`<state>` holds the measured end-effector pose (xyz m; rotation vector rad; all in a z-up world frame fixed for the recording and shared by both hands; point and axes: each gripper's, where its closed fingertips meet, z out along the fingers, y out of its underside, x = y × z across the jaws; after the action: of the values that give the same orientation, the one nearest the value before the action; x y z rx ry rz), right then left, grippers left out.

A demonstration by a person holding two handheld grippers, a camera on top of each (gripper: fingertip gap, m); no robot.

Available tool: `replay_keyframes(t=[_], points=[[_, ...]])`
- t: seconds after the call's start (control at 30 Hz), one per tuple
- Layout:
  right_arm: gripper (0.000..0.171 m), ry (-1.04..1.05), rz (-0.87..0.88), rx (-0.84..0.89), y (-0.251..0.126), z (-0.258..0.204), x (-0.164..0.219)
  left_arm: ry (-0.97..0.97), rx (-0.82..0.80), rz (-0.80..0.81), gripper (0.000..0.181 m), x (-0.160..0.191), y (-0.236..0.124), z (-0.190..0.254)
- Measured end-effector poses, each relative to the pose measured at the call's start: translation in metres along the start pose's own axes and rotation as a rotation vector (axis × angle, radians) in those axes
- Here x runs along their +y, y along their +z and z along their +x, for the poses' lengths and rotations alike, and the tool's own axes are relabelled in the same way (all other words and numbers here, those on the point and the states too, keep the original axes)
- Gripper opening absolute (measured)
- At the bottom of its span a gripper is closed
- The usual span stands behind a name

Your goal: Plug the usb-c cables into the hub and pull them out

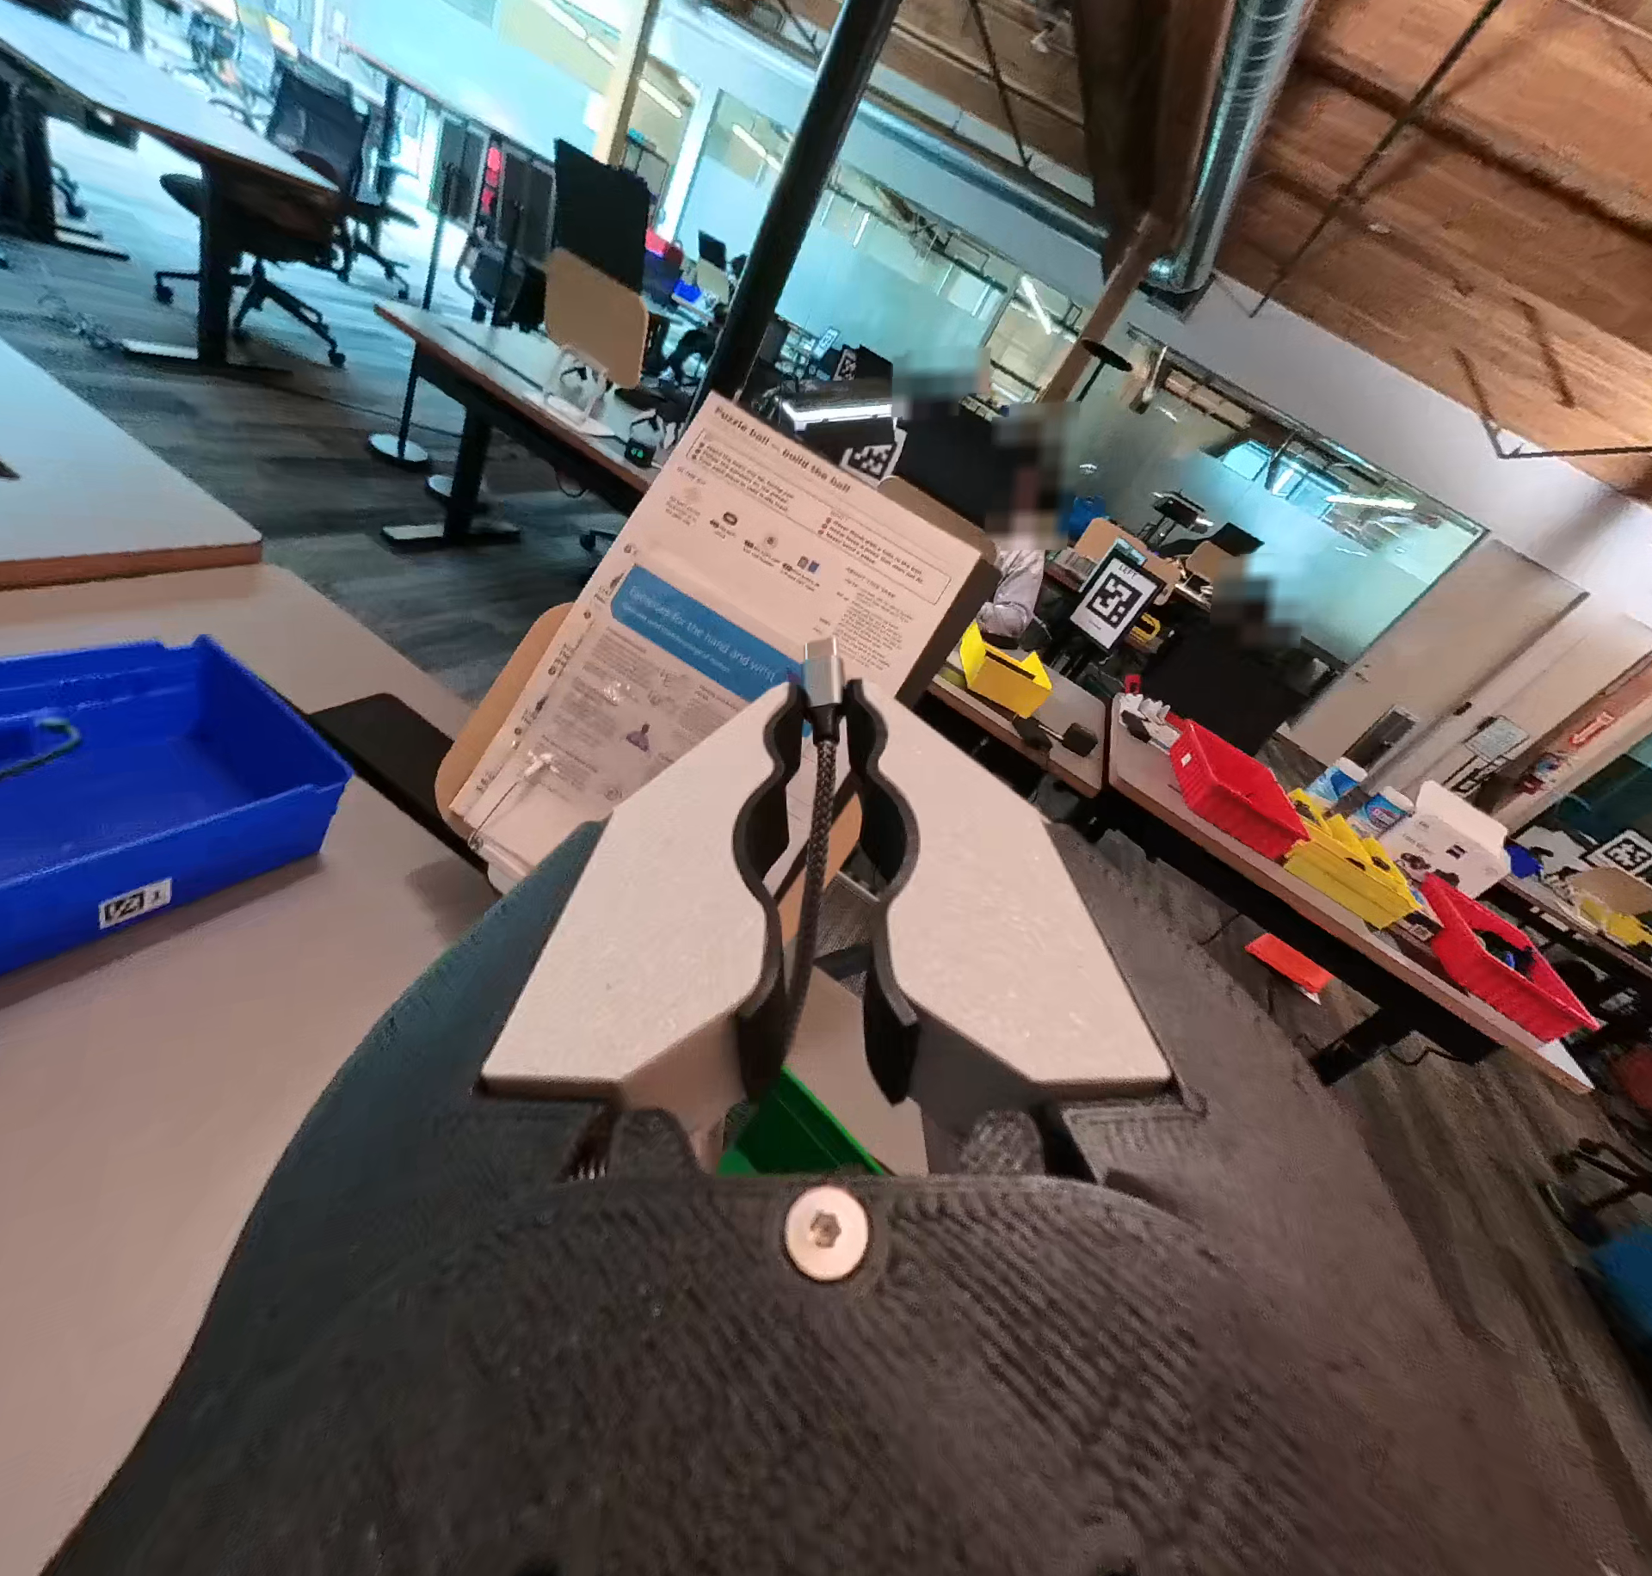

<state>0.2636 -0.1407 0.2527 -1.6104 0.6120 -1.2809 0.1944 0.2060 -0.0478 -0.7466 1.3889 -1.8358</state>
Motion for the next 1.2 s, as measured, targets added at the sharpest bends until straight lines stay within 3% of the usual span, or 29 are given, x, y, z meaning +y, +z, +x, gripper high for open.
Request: replay_keyframes(t=[0.13,0.27,0.4,0.57,0.63,0.77,0.87,0.97,1.1,1.2], points=[[0.008,-0.030,-0.053,0.051,0.013,0.006,0.026,-0.003,0.013,-0.005,0.021,0.002,0.002,0.003],[0.008,-0.051,-0.161,0.051,0.026,-0.001,0.094,-0.008,0.028,-0.012,0.021,0.005,0.003,0.005],[0.008,-0.041,-0.425,-0.077,0.029,-0.036,0.200,-0.017,0.041,-0.018,0.021,0.006,0.004,0.007],[0.009,-0.303,-0.750,-0.198,0.012,-0.081,0.332,-0.017,0.059,-0.021,0.021,0.008,0.005,0.011],[0.008,-0.306,-0.838,-0.282,0.007,-0.105,0.373,-0.030,0.065,-0.026,0.021,0.012,0.006,0.013],[0.009,-0.345,-0.963,-0.283,0.006,-0.109,0.430,-0.033,0.078,-0.044,0.021,0.018,0.009,0.017],[0.007,-0.389,-1.019,-0.220,0.010,-0.091,0.452,-0.028,0.091,-0.063,0.021,0.024,0.011,0.020],[0.051,-0.342,-1.052,-0.261,0.007,-0.083,0.455,-0.032,0.094,-0.081,0.021,0.031,0.013,0.020],[0.083,-0.116,-0.996,-0.334,0.003,-0.088,0.420,-0.036,0.092,-0.098,0.021,0.038,0.015,0.017],[0.094,-0.069,-0.860,-0.401,-0.002,-0.118,0.374,-0.048,0.105,-0.106,0.021,0.041,0.016,0.018]])
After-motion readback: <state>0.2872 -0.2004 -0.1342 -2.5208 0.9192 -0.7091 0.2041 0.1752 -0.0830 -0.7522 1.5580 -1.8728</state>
